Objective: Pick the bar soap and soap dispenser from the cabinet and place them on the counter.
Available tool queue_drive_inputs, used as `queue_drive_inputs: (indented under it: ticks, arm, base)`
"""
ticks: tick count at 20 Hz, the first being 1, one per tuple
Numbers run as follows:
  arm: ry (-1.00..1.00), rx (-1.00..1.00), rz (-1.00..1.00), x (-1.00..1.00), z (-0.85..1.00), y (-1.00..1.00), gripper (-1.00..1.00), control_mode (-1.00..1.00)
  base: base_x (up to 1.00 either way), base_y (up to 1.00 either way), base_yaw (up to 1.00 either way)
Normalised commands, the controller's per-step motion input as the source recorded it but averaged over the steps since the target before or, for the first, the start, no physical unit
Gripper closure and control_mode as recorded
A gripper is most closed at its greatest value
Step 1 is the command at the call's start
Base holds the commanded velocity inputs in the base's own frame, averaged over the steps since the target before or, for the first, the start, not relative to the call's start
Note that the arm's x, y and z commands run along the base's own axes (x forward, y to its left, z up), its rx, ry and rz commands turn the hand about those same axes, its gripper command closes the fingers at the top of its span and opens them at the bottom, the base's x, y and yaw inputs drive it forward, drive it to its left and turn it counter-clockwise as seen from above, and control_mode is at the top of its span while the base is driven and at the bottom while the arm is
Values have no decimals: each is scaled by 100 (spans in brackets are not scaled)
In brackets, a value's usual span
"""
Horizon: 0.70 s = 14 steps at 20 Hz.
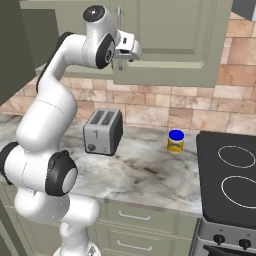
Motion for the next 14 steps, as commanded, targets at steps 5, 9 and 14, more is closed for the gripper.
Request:
queue_drive_inputs:
  ticks: [5,9,14]
  arm:
    - [0,0,1,5,0,2,100,-100]
    - [0,0,0,0,0,1,100,-100]
    - [0,0,0,-1,0,0,100,-100]
  base:
    - [0,0,0]
    - [0,0,0]
    - [0,0,0]
